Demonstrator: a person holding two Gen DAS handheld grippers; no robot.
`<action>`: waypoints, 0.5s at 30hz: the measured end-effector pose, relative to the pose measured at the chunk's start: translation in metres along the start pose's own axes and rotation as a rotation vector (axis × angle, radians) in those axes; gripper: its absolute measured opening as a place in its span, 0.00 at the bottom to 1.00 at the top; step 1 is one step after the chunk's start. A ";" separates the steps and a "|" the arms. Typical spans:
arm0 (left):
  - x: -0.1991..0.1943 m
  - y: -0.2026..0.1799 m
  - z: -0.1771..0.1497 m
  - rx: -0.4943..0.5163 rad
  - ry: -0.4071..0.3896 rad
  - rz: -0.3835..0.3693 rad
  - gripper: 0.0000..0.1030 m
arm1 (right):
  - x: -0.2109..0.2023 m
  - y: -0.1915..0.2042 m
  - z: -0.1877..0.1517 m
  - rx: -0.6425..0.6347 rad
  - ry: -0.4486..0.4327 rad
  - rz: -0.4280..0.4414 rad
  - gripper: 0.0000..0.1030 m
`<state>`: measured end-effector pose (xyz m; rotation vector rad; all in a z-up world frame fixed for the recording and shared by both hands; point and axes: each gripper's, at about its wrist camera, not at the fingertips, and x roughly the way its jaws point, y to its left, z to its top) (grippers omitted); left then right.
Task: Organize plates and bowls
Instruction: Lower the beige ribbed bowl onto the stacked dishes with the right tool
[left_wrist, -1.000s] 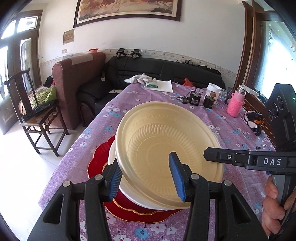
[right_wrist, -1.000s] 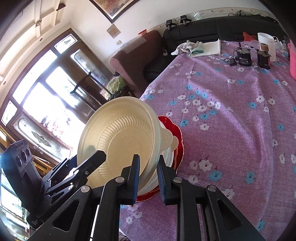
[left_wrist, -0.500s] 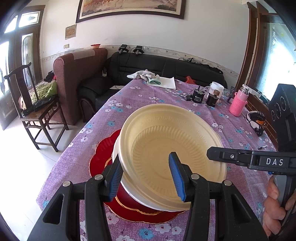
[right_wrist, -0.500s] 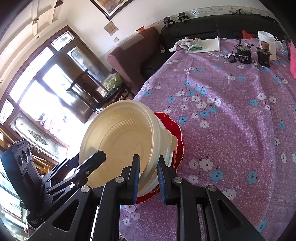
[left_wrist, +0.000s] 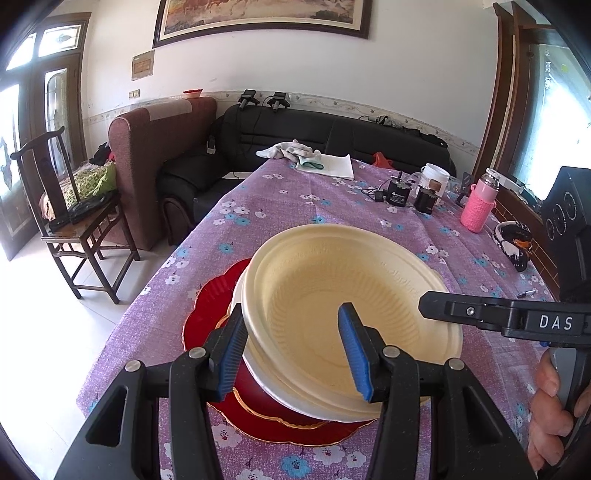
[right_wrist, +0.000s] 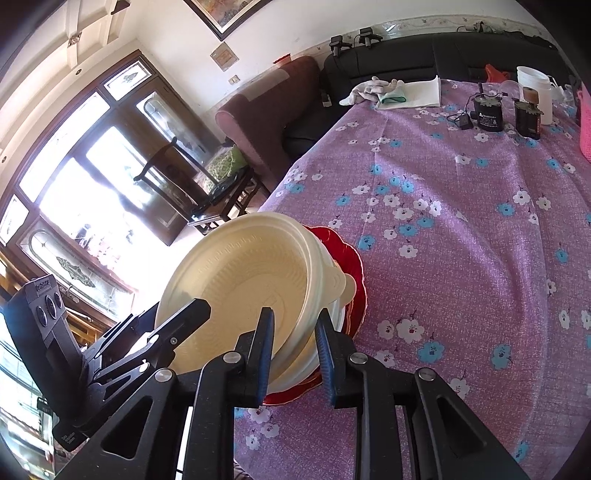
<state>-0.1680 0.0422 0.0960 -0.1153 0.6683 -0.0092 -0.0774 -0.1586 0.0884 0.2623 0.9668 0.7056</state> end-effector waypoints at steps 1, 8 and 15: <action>0.000 0.001 0.000 -0.001 0.000 0.001 0.48 | -0.001 0.000 0.000 0.000 -0.001 -0.001 0.24; -0.002 0.001 0.000 -0.002 -0.002 0.006 0.49 | -0.002 0.000 -0.001 0.000 -0.005 -0.007 0.26; -0.007 0.002 0.003 -0.003 -0.012 0.006 0.50 | -0.004 0.000 -0.001 -0.005 -0.011 -0.002 0.30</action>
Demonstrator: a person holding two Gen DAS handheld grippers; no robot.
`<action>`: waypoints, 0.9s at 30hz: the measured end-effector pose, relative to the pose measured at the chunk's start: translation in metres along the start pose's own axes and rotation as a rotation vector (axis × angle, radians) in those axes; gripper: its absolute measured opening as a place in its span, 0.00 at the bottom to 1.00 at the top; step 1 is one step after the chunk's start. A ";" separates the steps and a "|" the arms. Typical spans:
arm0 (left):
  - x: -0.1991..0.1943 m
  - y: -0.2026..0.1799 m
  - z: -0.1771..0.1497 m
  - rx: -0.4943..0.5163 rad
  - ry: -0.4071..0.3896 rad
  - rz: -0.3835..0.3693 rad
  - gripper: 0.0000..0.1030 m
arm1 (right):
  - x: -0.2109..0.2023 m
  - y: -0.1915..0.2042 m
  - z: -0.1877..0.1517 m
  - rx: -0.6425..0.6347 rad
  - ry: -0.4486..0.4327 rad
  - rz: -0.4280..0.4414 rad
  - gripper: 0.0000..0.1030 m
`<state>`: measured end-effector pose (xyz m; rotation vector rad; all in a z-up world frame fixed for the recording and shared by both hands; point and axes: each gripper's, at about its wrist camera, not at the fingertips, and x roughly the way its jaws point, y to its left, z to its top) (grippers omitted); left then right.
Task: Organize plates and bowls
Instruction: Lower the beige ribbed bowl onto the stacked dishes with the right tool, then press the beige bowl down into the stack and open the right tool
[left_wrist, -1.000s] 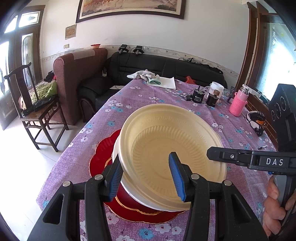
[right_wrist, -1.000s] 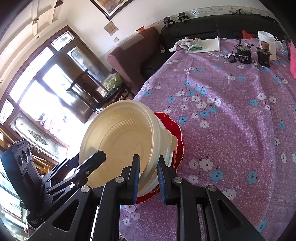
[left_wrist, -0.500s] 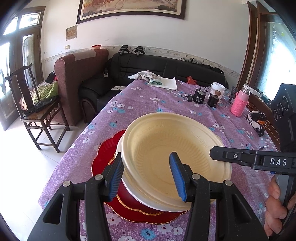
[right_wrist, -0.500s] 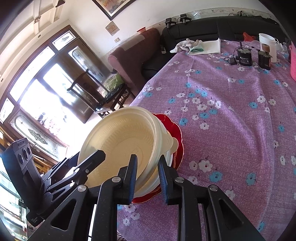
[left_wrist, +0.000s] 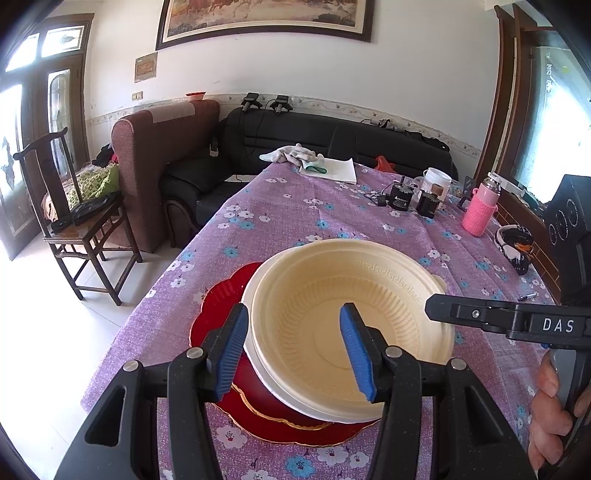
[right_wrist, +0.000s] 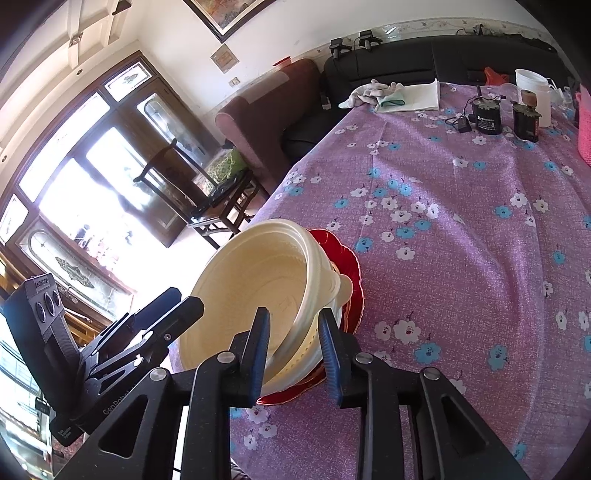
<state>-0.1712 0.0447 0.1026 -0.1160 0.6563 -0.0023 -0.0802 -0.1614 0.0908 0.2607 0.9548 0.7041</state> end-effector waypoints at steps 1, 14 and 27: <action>-0.001 0.000 0.001 -0.001 -0.004 0.000 0.52 | -0.001 0.000 0.001 0.000 -0.003 -0.001 0.31; -0.013 0.066 -0.003 -0.167 -0.001 -0.057 0.54 | -0.017 -0.049 0.002 0.129 -0.050 -0.020 0.32; 0.033 0.095 -0.030 -0.255 0.130 -0.103 0.38 | 0.043 -0.063 -0.009 0.160 0.079 0.002 0.32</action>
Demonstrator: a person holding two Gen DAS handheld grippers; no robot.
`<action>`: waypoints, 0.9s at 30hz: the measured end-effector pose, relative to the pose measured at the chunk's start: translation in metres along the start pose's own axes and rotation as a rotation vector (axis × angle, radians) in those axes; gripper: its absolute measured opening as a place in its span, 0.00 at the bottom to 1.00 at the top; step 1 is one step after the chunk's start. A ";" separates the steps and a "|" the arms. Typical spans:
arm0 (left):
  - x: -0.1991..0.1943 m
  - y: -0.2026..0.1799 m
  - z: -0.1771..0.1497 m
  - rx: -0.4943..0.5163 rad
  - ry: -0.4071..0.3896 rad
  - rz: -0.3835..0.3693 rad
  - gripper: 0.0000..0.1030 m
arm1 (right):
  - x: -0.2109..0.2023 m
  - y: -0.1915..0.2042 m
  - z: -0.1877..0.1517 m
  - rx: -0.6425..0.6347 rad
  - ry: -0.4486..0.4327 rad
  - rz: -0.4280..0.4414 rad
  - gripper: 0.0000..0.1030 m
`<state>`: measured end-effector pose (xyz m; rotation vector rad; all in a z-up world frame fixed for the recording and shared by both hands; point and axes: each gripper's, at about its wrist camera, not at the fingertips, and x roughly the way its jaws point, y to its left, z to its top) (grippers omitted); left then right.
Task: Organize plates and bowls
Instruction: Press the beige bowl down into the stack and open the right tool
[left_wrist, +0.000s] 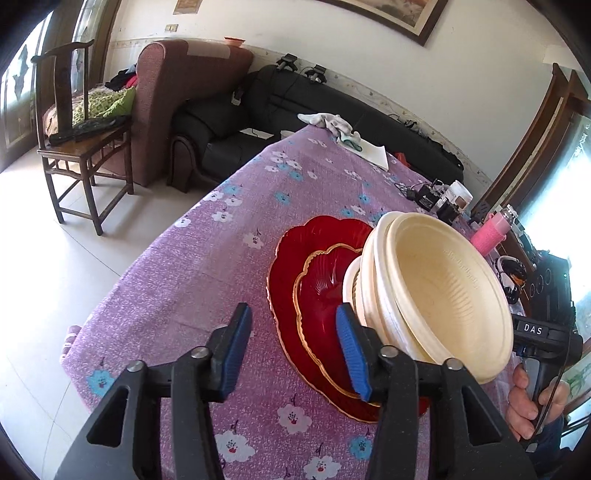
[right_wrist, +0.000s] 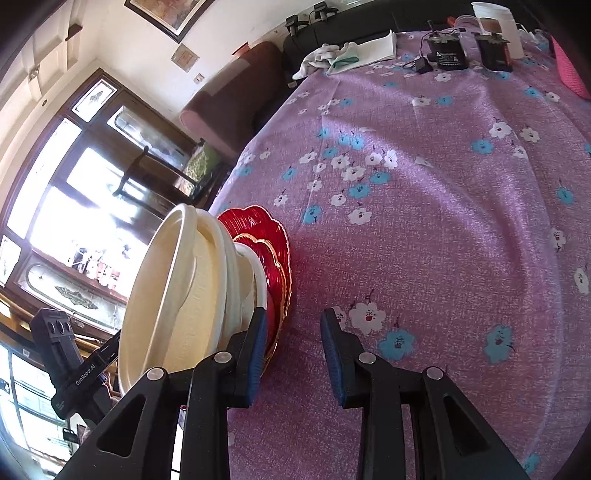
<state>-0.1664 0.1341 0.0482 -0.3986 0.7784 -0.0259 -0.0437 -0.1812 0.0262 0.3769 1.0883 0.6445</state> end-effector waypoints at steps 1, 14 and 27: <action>0.005 -0.001 0.000 0.004 0.008 -0.004 0.32 | 0.002 0.000 0.001 -0.003 0.002 -0.003 0.30; 0.040 -0.001 0.001 0.029 0.020 0.063 0.22 | 0.021 0.010 -0.001 -0.041 -0.016 -0.026 0.12; 0.046 -0.032 0.005 0.075 0.024 0.058 0.21 | -0.004 -0.004 -0.005 -0.002 -0.053 -0.034 0.12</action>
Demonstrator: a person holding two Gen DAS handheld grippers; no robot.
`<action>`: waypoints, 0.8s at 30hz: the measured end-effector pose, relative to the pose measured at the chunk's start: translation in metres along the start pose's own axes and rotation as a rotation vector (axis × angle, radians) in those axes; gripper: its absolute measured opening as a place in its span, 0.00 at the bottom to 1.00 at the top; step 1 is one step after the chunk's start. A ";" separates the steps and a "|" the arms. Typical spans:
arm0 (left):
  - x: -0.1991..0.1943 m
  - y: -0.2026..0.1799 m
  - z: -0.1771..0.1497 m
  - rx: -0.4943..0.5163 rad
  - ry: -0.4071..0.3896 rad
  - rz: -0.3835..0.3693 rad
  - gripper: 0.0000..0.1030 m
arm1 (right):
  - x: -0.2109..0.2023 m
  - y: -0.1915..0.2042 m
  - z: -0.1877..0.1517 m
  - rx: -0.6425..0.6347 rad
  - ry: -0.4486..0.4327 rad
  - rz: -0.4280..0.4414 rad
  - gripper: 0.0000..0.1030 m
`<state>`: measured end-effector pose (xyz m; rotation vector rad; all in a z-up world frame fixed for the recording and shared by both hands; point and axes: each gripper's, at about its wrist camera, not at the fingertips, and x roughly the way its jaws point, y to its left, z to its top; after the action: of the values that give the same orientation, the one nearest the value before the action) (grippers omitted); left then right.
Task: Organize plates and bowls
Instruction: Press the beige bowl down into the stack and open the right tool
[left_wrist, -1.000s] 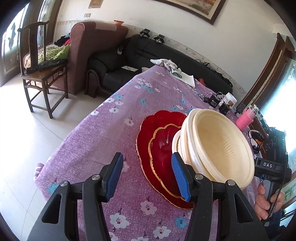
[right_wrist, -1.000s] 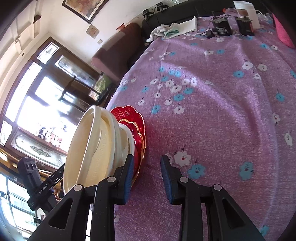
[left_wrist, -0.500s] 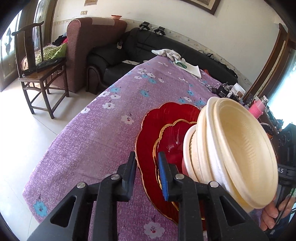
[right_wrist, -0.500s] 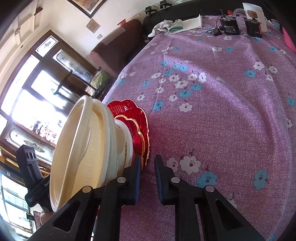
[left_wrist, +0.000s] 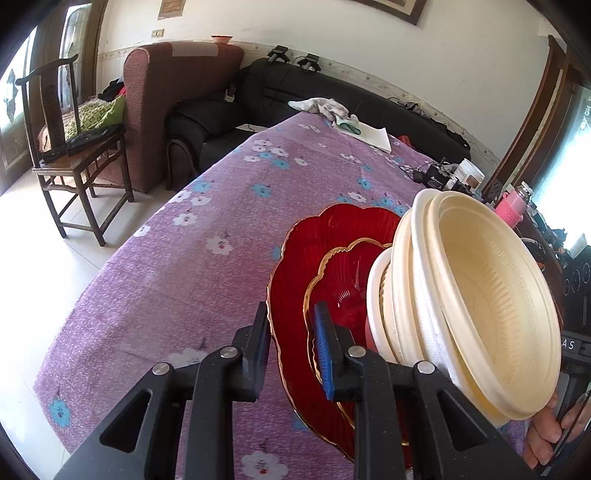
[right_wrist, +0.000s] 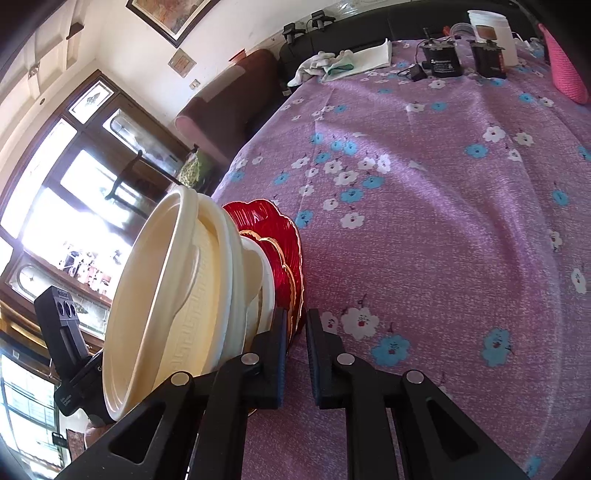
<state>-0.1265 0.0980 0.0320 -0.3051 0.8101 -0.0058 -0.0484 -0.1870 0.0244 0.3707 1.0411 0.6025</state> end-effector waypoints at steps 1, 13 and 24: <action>0.001 -0.004 0.001 0.003 0.001 -0.006 0.21 | -0.003 -0.002 0.000 0.003 -0.005 0.001 0.12; 0.032 -0.105 0.005 0.115 0.065 -0.112 0.21 | -0.087 -0.070 -0.008 0.108 -0.126 -0.066 0.12; 0.082 -0.189 -0.011 0.211 0.167 -0.183 0.22 | -0.151 -0.140 -0.023 0.204 -0.217 -0.187 0.11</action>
<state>-0.0562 -0.0955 0.0176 -0.1795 0.9360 -0.2895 -0.0842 -0.3903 0.0396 0.4995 0.9177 0.2815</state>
